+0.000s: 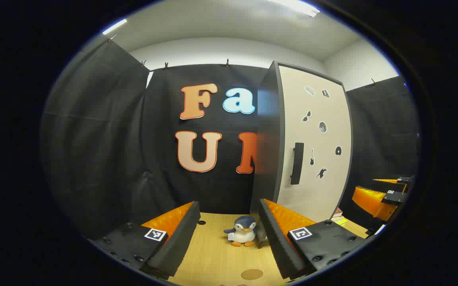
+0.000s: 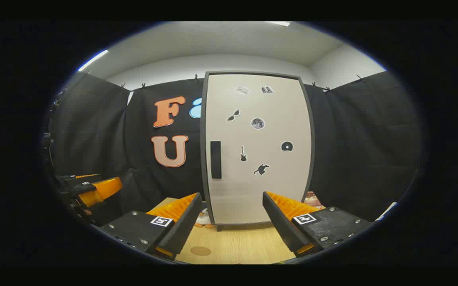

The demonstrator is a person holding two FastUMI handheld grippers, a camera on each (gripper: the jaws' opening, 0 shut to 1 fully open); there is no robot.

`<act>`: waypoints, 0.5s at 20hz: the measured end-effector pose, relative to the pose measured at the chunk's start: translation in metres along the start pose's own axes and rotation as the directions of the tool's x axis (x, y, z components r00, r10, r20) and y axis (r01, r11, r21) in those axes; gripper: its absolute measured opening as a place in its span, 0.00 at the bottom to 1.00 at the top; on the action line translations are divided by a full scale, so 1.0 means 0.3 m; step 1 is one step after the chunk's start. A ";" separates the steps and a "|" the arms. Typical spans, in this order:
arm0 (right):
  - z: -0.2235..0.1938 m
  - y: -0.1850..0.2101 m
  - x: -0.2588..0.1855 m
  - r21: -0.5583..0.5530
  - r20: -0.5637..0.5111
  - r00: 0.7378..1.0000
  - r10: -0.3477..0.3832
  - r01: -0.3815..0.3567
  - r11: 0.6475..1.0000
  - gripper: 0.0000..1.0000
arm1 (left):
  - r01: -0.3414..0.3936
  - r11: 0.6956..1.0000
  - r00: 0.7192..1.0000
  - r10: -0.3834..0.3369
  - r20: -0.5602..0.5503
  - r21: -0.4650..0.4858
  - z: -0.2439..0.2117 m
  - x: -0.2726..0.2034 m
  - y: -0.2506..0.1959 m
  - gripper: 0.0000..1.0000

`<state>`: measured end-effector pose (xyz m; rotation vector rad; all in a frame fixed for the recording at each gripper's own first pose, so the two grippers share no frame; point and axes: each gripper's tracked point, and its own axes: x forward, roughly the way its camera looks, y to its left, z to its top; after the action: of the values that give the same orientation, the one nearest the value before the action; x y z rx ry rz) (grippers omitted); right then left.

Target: Open the cabinet door with the right hand, grasp the bottle in the cabinet with the left hand and place it on the coaster, then close the cabinet door with the right hand.

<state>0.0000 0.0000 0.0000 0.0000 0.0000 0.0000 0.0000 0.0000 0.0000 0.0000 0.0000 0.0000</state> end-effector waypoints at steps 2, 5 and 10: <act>0.003 0.001 0.006 -0.001 0.003 1.000 0.000 0.000 1.000 0.94 | 0.002 1.000 1.000 -0.002 0.003 0.001 -0.001 0.004 0.000 0.96; 0.006 0.006 0.011 -0.003 0.002 1.000 0.000 0.000 1.000 0.94 | 0.002 1.000 1.000 -0.002 0.007 0.005 0.002 0.009 0.001 0.99; 0.016 0.005 0.023 0.000 0.010 1.000 -0.005 0.005 1.000 0.94 | 0.004 1.000 1.000 -0.004 0.005 0.003 -0.002 0.014 0.004 0.99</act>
<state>0.0070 0.0015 0.0049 0.0001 -0.0099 -0.0052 0.0043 0.0012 -0.0006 0.0031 -0.0045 -0.0044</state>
